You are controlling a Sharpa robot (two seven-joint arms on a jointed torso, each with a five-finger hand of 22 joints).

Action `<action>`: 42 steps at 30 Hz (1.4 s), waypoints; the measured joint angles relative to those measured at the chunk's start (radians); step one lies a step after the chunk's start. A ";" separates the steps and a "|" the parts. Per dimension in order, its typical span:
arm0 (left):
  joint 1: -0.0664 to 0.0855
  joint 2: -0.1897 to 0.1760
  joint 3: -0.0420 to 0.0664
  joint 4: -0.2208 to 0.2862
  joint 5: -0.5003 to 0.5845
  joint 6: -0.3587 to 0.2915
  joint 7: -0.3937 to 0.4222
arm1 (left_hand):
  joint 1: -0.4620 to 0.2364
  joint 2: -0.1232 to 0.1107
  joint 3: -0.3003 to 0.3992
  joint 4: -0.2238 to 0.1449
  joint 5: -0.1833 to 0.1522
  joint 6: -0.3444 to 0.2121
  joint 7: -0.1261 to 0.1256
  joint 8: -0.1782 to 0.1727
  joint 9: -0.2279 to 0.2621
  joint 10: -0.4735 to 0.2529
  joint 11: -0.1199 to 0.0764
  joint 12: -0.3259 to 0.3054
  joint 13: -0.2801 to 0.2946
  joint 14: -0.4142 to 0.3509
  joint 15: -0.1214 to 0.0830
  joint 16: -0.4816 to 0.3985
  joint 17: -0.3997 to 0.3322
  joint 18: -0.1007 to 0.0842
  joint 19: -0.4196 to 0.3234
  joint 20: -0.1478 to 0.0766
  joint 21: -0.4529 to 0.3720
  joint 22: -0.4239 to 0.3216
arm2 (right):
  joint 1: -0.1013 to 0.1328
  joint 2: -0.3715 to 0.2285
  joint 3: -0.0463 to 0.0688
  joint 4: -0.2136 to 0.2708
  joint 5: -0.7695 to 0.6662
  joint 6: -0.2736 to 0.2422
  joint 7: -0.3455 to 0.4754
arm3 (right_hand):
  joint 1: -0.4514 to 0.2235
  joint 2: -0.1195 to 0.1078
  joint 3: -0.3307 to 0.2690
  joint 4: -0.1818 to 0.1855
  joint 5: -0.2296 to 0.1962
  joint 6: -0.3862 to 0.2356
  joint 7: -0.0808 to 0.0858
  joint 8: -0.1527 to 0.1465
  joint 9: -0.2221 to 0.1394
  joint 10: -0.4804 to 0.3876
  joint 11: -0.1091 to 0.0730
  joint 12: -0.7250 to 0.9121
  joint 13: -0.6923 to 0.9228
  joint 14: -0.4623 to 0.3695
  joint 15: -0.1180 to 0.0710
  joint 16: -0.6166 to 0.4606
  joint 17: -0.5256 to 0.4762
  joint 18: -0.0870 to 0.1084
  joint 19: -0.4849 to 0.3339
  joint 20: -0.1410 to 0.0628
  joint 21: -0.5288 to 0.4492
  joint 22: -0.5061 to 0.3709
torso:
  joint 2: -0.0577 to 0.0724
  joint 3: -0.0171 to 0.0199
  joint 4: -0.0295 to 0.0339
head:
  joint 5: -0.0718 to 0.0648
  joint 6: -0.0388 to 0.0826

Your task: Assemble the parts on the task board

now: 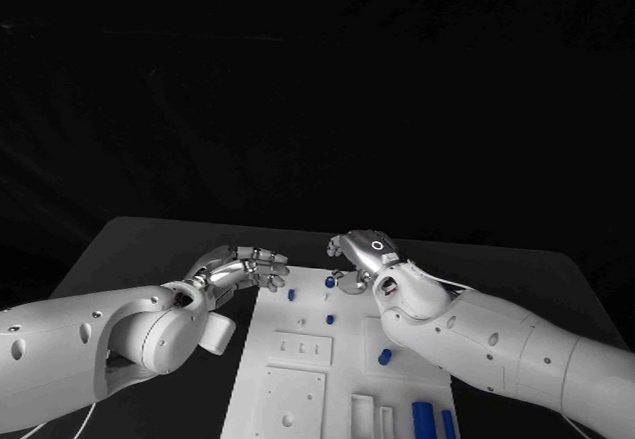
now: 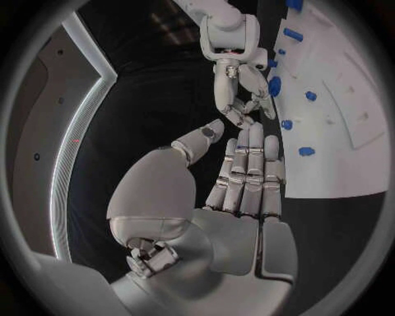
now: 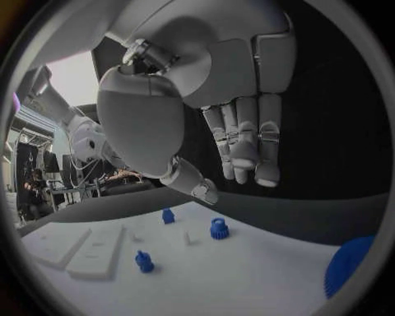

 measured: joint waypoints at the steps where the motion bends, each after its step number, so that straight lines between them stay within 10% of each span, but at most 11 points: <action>1: 0.000 -0.001 0.000 -0.001 0.000 0.000 0.000 | 0.000 0.000 0.000 0.000 0.000 0.000 0.000 0.000 0.000 0.000 0.000 0.000 0.000 0.000 0.000 0.000 0.000 0.000 -0.002 0.002 0.000 0.000 | 0.006 -0.018 0.007 0.024 0.006 0.000 0.001 | 0.000 0.000 -0.003 0.003 0.005 0.000 0.000 0.000 0.000 0.001 -0.001 0.004 0.000 0.000 0.000 0.004 0.000 0.000 0.000 0.000 0.000 0.000 | -0.001 0.0005 -0.0012 | 0.000 0.002; 6: 0.000 -0.003 0.001 -0.011 0.000 -0.001 0.002 | 0.000 0.000 0.000 0.000 0.000 0.000 0.000 0.000 0.001 0.000 0.000 0.000 0.000 0.000 0.000 0.000 0.001 0.000 -0.003 0.003 0.000 0.000 | 0.018 -0.108 0.034 0.114 0.039 0.008 0.007 | -0.012 0.004 -0.018 0.015 0.012 0.001 -0.001 0.000 -0.001 0.041 -0.018 0.019 0.004 -0.003 -0.004 0.010 -0.003 0.000 0.001 -0.001 0.000 0.000 | -0.002 0.0018 -0.0062 | 0.000 0.007; 22: 0.000 -0.016 0.000 -0.024 -0.009 -0.004 0.005 | 0.000 0.000 0.000 0.000 0.000 0.004 -0.004 0.000 0.006 0.011 -0.003 0.000 0.003 0.000 0.000 0.000 0.005 0.000 -0.003 0.003 0.004 0.000 | 0.027 -0.271 0.039 0.160 0.139 0.106 0.042 | -0.035 0.003 -0.083 0.030 0.029 0.009 -0.011 0.003 0.003 0.099 -0.048 0.102 0.098 0.005 -0.057 0.022 -0.006 0.000 0.007 -0.008 0.006 0.001 | -0.017 0.0098 -0.0293 | 0.004 0.009; 27: 0.000 -0.018 0.000 -0.023 -0.012 -0.004 0.006 | 0.000 0.000 0.000 0.000 0.000 0.004 -0.004 0.000 0.006 0.011 -0.003 0.000 0.003 0.000 0.000 0.000 0.005 -0.001 -0.003 0.003 0.004 0.000 | 0.027 -0.281 0.038 0.147 0.158 0.142 0.050 | -0.045 -0.003 -0.128 0.027 0.040 0.012 -0.046 0.006 0.010 0.130 -0.080 0.259 0.291 0.022 -0.076 0.033 0.000 0.002 0.015 -0.019 0.015 0.001 | -0.018 0.0115 -0.0303 | 0.000 0.008; 30: 0.000 -0.018 0.000 -0.023 -0.013 -0.004 0.006 | 0.000 0.000 0.000 0.000 0.000 0.004 -0.004 0.000 0.006 0.011 -0.004 0.000 0.003 0.000 0.000 0.000 0.005 -0.001 -0.004 0.003 0.004 0.000 | 0.026 -0.280 0.038 0.139 0.172 0.165 0.054 | -0.058 0.002 -0.163 0.025 0.071 0.009 -0.055 0.002 0.013 0.159 -0.122 0.564 0.728 0.001 -0.106 0.038 0.005 0.023 0.009 -0.025 0.018 0.001 | -0.019 0.0110 -0.0306 | -0.002 0.007; 42: 0.000 -0.016 0.000 -0.023 -0.015 -0.003 0.010 | 0.000 0.000 0.000 0.000 0.000 0.004 -0.004 0.000 0.007 0.011 -0.003 0.000 0.003 0.000 0.000 0.000 0.006 -0.003 -0.007 0.000 0.008 -0.001 | -0.002 -0.231 0.038 0.057 0.196 0.232 0.065 | -0.091 0.012 -0.220 0.013 0.122 -0.033 -0.032 -0.038 -0.005 0.051 -0.105 0.971 1.118 -0.014 -0.094 0.120 0.099 0.022 0.024 -0.042 0.110 0.001 | -0.018 0.0098 -0.0288 | -0.010 0.004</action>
